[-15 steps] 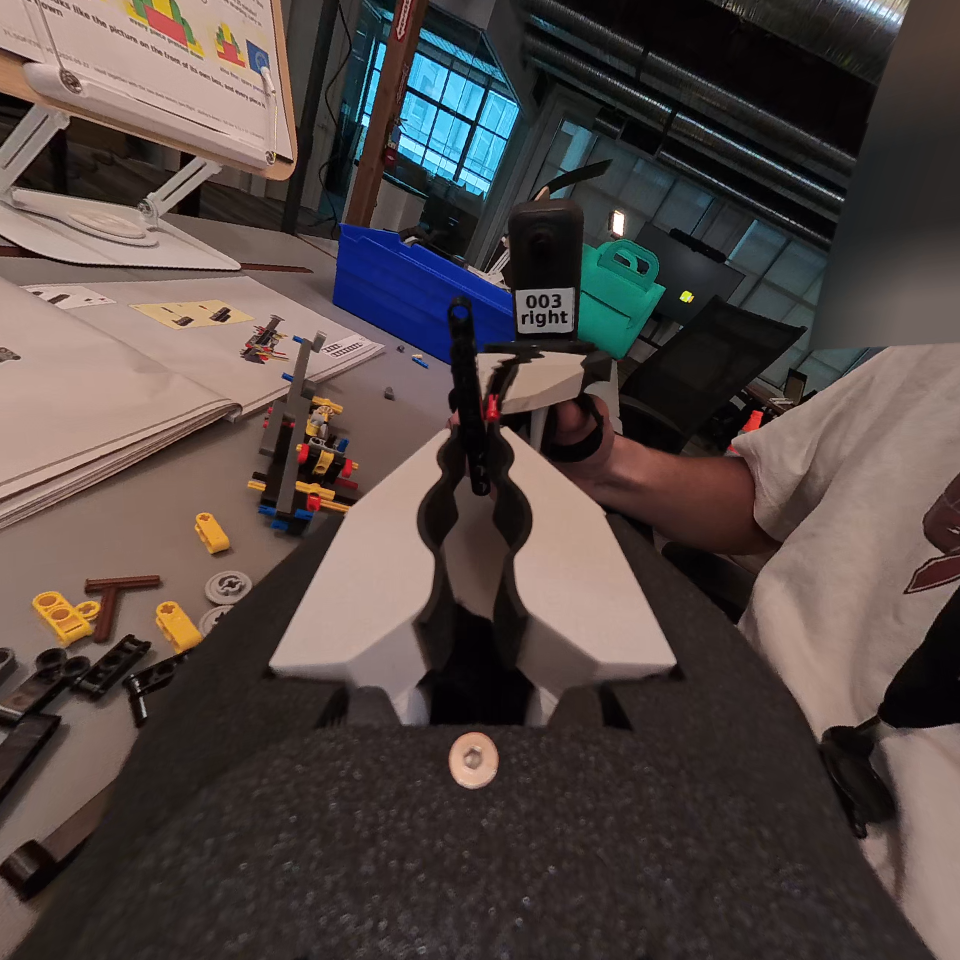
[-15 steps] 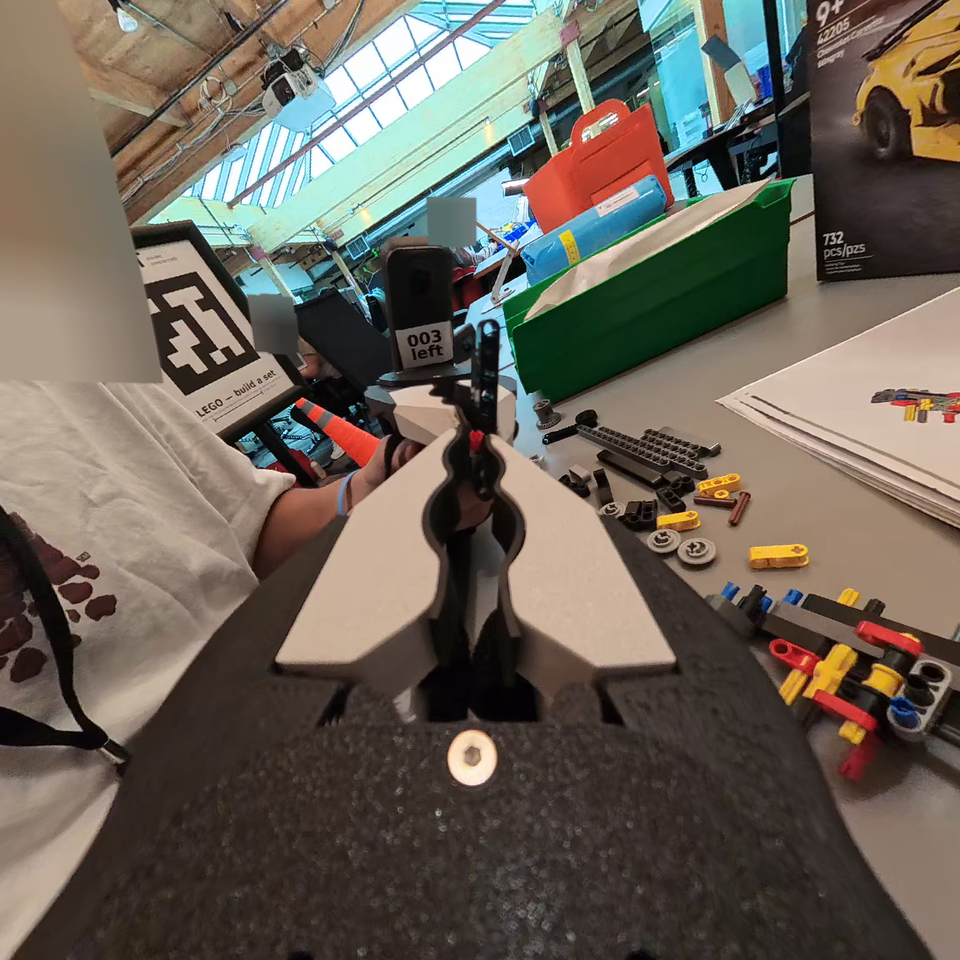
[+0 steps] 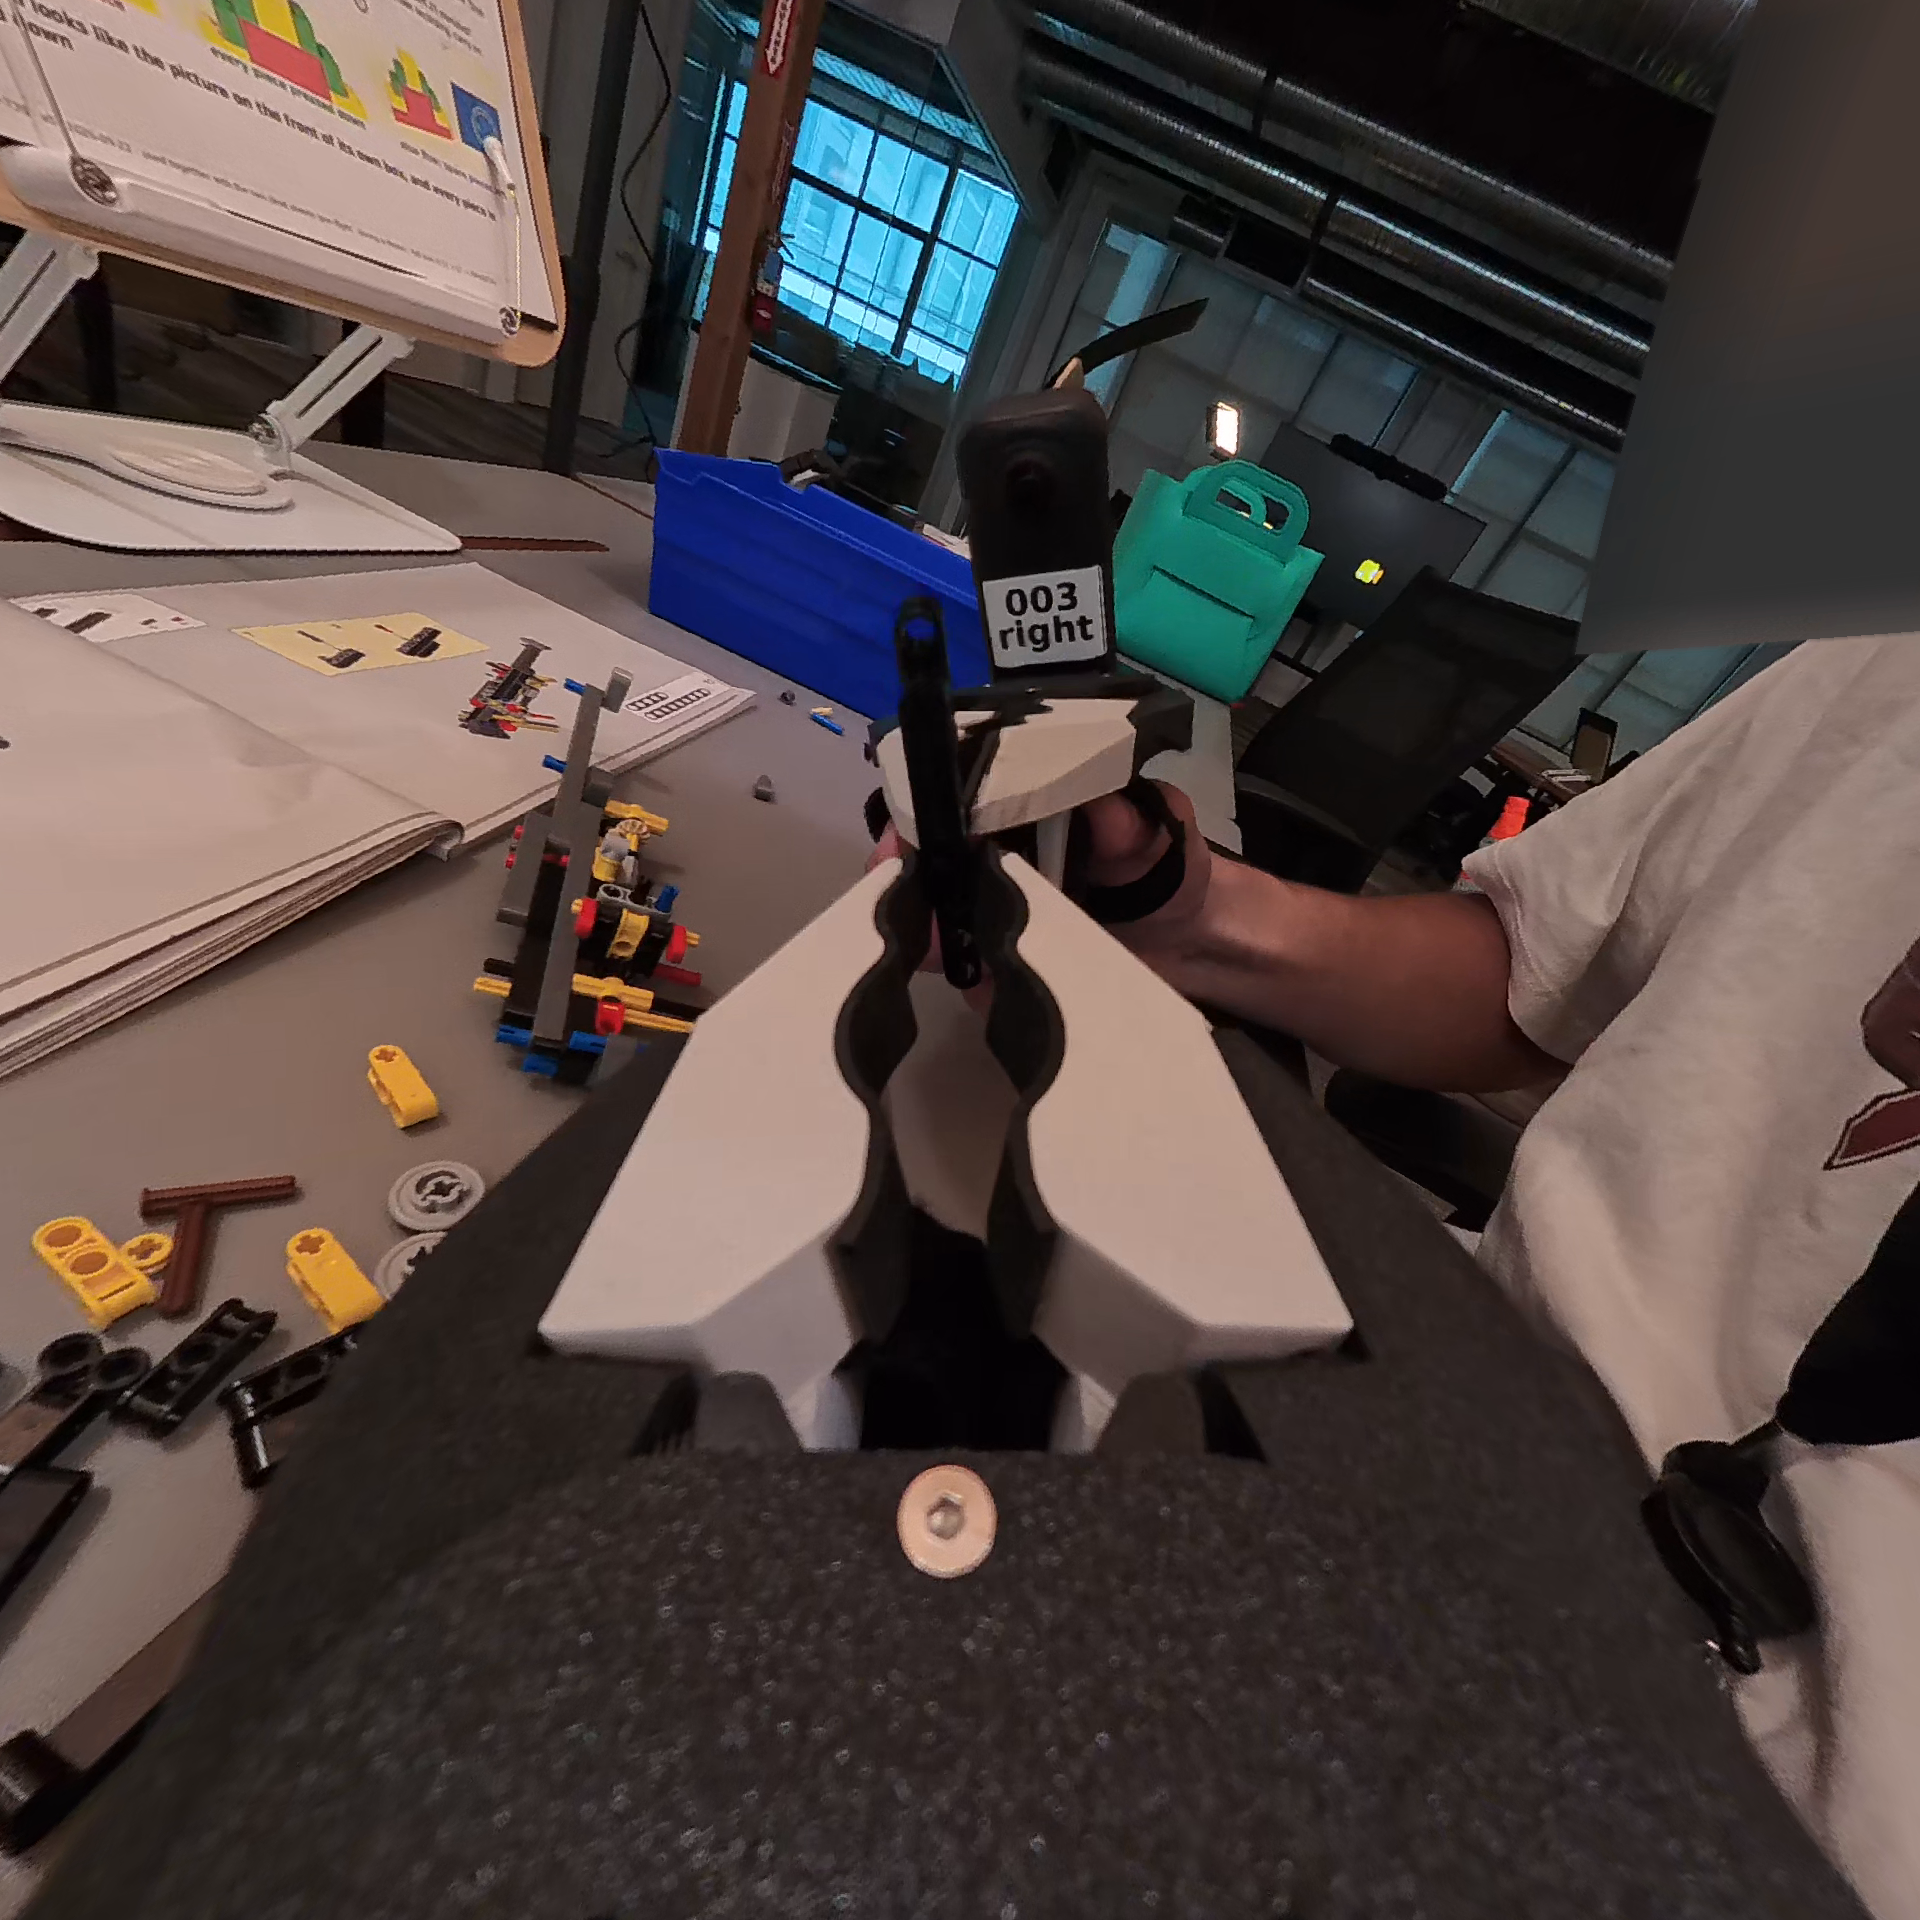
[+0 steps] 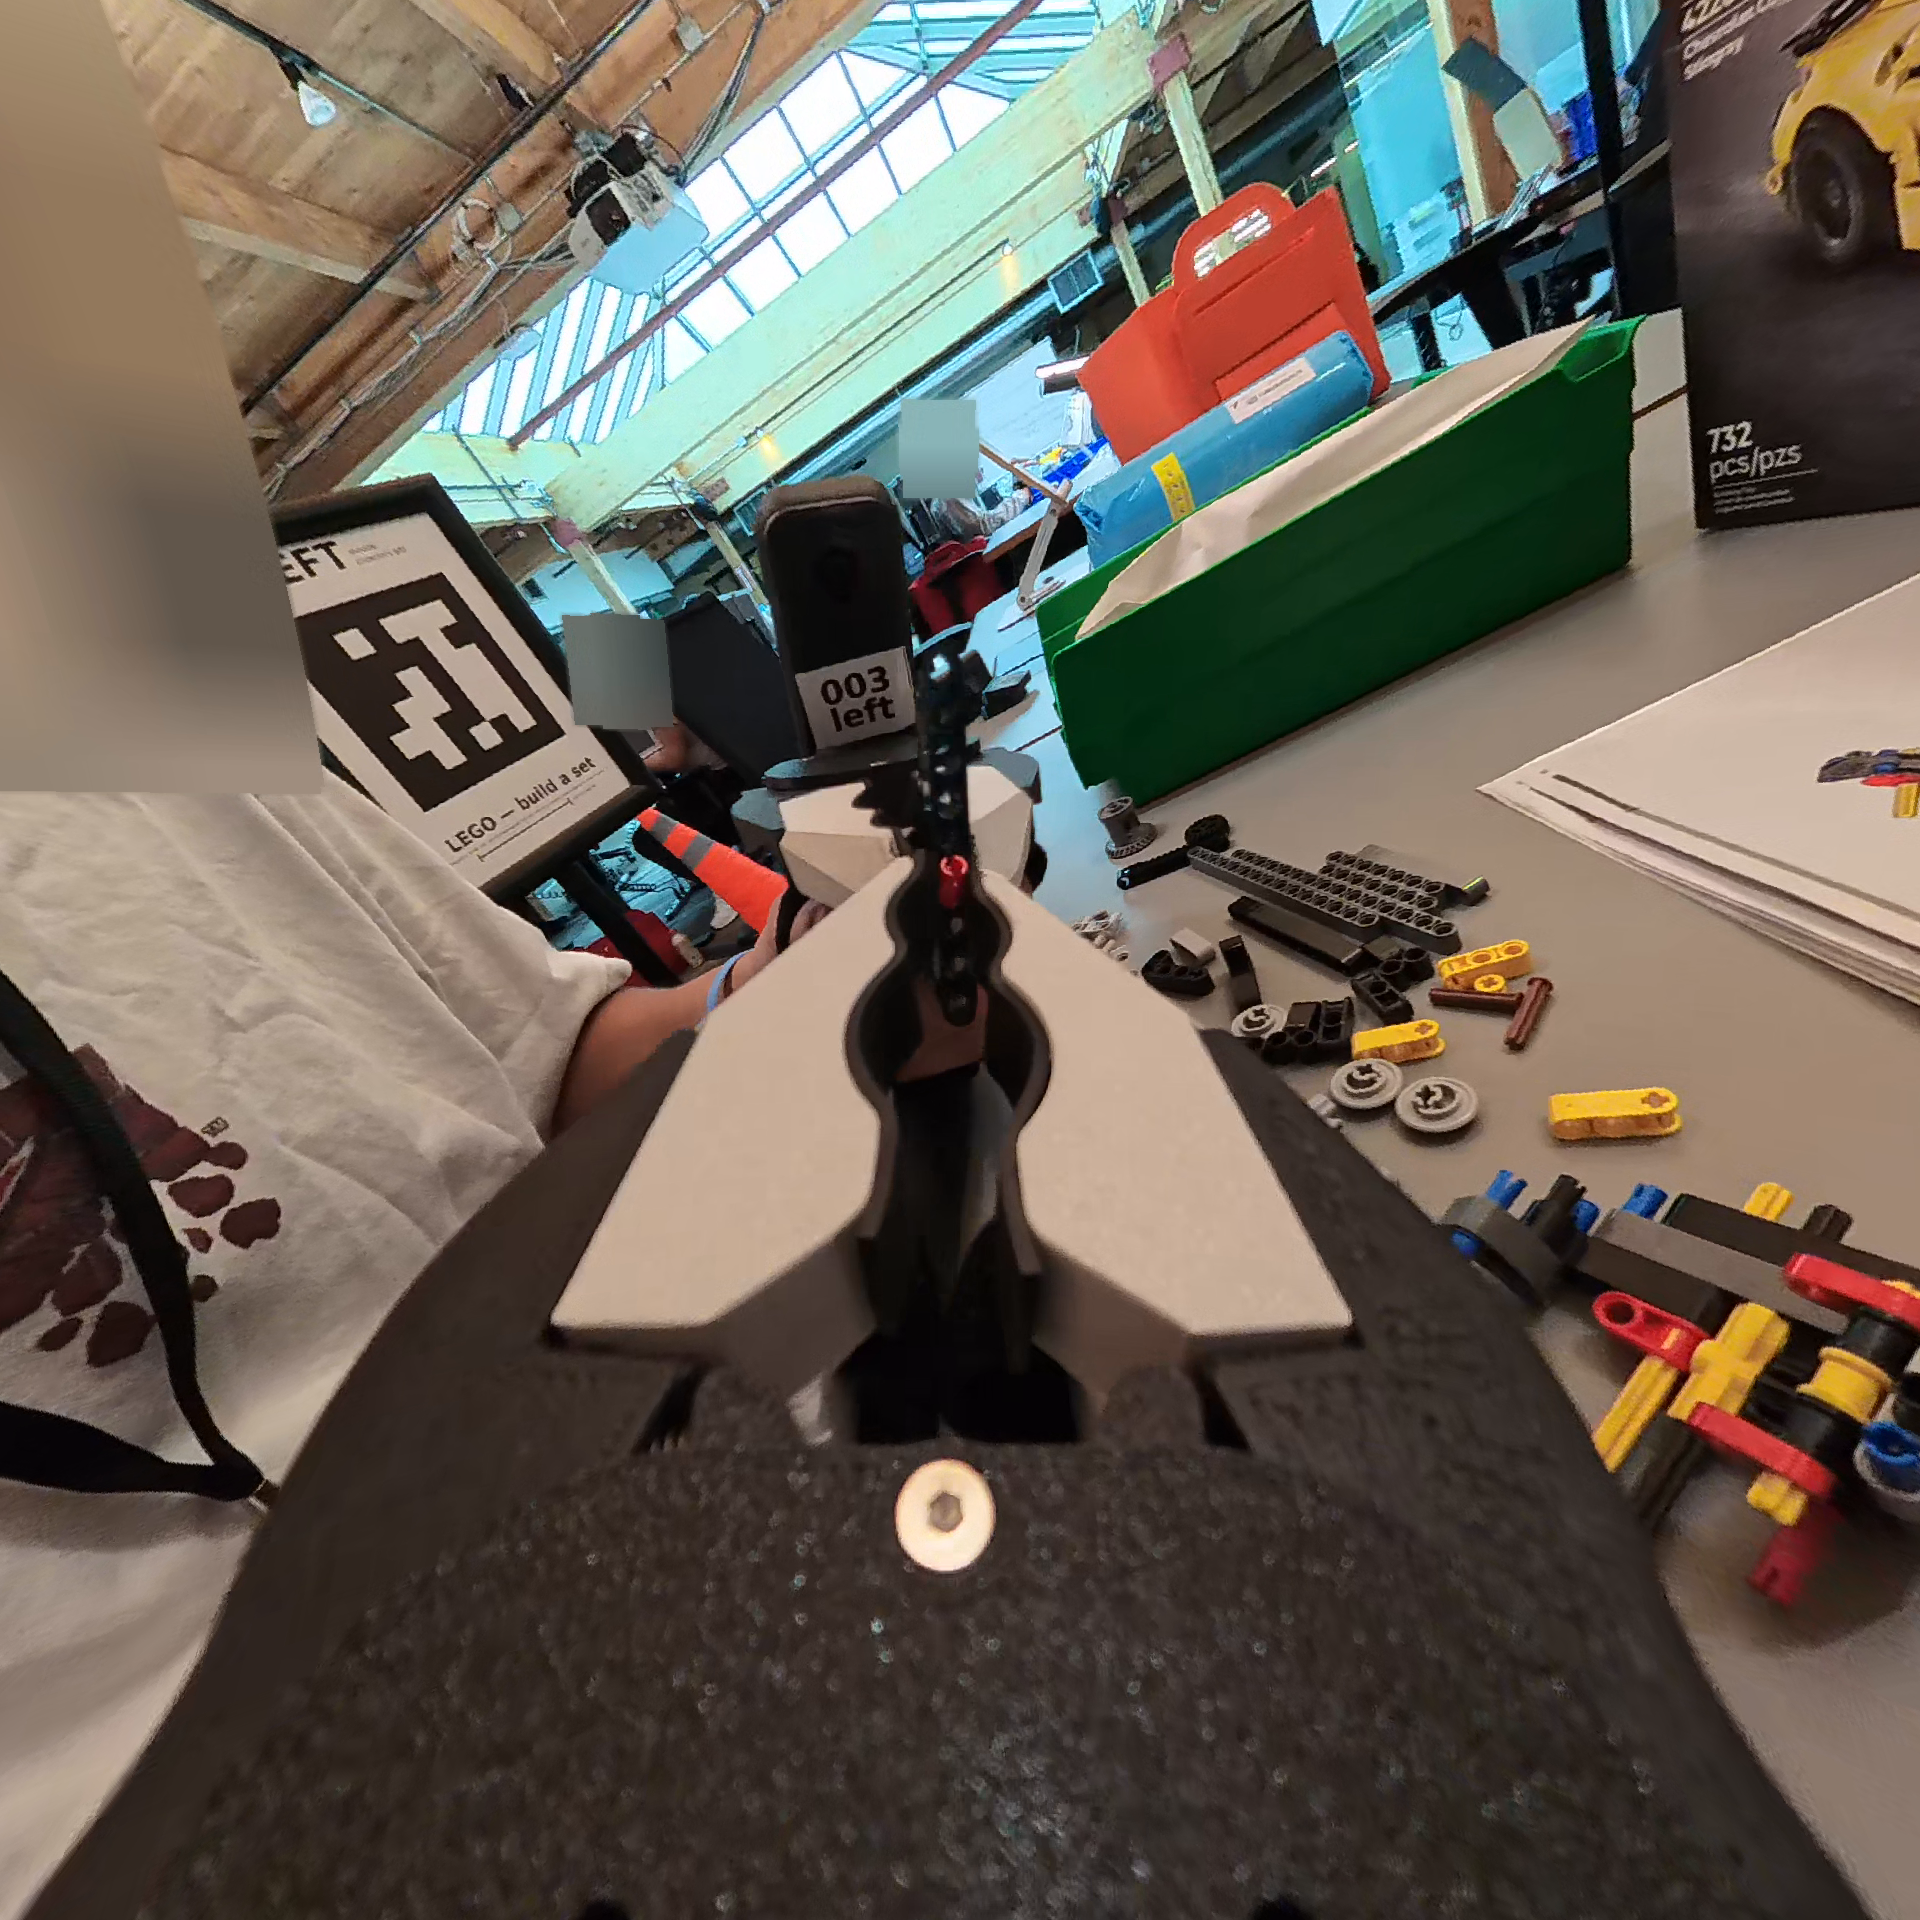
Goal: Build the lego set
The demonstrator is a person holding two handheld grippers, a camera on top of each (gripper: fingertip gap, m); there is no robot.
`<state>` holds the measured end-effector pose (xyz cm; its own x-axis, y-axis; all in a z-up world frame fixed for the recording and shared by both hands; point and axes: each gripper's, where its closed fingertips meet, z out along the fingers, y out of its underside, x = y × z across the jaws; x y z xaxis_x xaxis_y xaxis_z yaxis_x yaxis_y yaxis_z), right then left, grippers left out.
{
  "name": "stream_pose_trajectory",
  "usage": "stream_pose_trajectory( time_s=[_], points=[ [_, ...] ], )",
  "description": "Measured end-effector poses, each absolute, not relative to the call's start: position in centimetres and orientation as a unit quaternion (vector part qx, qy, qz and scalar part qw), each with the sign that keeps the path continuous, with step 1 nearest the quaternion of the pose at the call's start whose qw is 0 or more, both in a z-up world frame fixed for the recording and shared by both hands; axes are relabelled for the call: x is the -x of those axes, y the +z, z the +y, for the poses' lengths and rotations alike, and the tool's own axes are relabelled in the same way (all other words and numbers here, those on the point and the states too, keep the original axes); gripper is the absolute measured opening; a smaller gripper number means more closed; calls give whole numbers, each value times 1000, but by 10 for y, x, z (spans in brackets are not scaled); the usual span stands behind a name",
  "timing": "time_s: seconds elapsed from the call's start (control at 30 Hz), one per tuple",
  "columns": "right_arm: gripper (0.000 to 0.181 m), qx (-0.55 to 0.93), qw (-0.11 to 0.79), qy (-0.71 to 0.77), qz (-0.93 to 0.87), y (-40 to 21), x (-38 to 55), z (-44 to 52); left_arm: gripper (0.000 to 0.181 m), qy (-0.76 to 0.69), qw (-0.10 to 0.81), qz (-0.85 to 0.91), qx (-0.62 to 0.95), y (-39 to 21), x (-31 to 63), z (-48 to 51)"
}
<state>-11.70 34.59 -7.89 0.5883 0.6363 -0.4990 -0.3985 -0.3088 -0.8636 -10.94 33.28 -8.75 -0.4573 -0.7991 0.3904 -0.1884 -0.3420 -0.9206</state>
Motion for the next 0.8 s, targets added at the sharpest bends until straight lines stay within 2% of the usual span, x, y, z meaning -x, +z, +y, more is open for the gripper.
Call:
stream_pose_trajectory(
  time_s=[0.2, 0.33, 0.37, 0.5, 0.7, 0.8],
  points=[
    [4, 678, 569, 459, -80, -81, 115, 346, 7, -668, 230, 529, 470, -89, 109, 332],
    [3, 778, 548, 289, -105, -102, 65, 344, 6, -680, 232, 516, 467, -84, 112, 337],
    [3, 822, 517, 207, -118, -115, 40, 339, 6, -687, 227, 510, 465, -83, 113, 339],
    [3, 955, 223, -20, -193, -184, -55, 274, 7, -691, 218, 511, 463, -83, 113, 337],
    [3, 957, -46, -50, -282, -197, -107, 216, 7, -667, 230, 543, 456, -88, 113, 327],
    [3, 954, -134, -27, -268, -207, -130, 203, 6, -674, 232, 534, 455, -86, 114, 330]
  ],
)
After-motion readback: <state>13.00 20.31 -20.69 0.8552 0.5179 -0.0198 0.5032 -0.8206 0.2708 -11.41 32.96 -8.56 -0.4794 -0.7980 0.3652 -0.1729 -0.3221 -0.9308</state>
